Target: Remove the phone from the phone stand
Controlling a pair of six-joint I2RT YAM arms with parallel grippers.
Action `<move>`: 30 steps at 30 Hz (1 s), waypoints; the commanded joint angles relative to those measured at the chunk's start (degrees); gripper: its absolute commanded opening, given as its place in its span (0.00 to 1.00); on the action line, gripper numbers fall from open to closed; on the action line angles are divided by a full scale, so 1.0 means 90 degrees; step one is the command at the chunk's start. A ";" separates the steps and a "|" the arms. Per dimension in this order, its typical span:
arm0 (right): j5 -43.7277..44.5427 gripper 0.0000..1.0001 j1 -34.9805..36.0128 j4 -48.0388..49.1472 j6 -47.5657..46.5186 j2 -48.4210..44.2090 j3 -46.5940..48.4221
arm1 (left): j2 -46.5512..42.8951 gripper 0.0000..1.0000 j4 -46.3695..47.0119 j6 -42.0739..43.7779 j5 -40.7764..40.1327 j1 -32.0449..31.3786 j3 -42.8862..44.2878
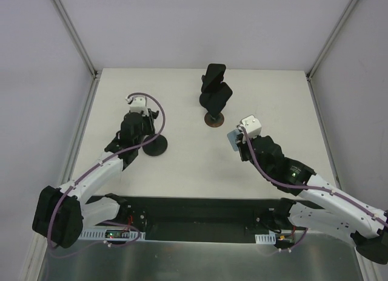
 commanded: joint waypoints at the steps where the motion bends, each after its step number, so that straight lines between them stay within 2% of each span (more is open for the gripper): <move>1: 0.0059 0.01 0.0012 0.0722 -0.0364 -0.0129 0.0114 | 0.0130 0.00 -0.0290 0.0257 -0.0934 0.0941 0.0536; 6: -0.0125 0.01 -0.0008 0.0761 -0.0374 -0.0177 0.0036 | 0.0345 0.00 -0.0115 0.0374 -0.1258 0.2366 0.0722; 8: -0.0194 0.01 -0.0008 0.0810 -0.0394 -0.0206 -0.0051 | 0.0501 0.00 0.0080 0.0325 -0.1151 0.2921 0.0761; 12: -0.0272 0.01 -0.0017 0.0830 -0.0559 -0.0284 -0.0110 | 0.0871 0.00 0.0676 0.0461 -0.0586 0.3548 0.0820; 22: -0.0273 0.01 -0.0037 0.0830 -0.0687 -0.0519 -0.0276 | 0.1936 0.01 0.1028 0.0823 0.0489 0.4057 0.1669; 25: -0.0243 0.01 -0.0037 0.0840 -0.0667 -0.0587 -0.0335 | 0.2200 0.05 0.1038 0.0969 0.0627 0.4077 0.1865; 27: -0.0224 0.01 -0.0037 0.0820 -0.0667 -0.0617 -0.0354 | 0.2317 0.12 0.1028 0.0989 0.0734 0.4077 0.1923; 29: -0.0214 0.01 -0.0027 0.0791 -0.0648 -0.0626 -0.0354 | 0.2367 0.23 0.1019 0.1009 0.0938 0.4077 0.1933; 30: -0.0204 0.01 -0.0037 0.0781 -0.0648 -0.0617 -0.0364 | 0.2338 0.35 0.0980 0.1009 0.1084 0.4077 0.1953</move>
